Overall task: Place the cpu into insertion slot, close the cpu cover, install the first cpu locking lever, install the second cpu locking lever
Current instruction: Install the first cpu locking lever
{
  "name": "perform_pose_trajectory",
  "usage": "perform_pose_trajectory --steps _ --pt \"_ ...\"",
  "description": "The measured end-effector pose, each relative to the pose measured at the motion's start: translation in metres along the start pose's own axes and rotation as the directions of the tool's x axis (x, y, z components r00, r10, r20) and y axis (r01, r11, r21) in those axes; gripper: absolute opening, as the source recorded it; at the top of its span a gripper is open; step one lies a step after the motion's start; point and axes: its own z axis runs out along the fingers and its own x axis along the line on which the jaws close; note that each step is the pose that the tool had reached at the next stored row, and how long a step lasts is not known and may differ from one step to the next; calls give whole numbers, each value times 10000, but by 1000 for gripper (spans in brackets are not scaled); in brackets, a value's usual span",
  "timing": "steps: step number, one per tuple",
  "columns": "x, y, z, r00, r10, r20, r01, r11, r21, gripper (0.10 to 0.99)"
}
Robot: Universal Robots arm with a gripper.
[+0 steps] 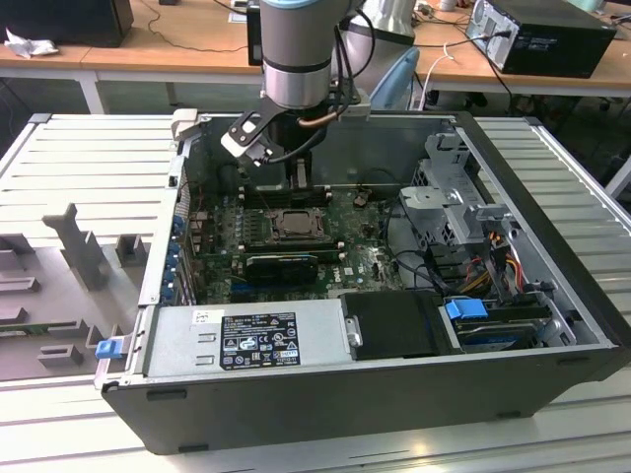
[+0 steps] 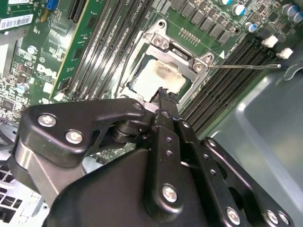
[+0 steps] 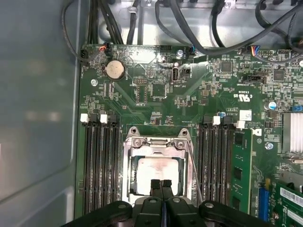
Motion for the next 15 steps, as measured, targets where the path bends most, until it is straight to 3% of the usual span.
perform_pose_trajectory --steps 4,7,11,15 --pt "2 3 -79 10000 1 4 -1 10000 -1 106" --pt "5 9 -219 10000 0 9 0 10000 1 106" --pt "7 12 -285 10000 -1 38 1 10000 1 106" --pt "9 17 -400 10000 -2 64 2 10000 2 106"
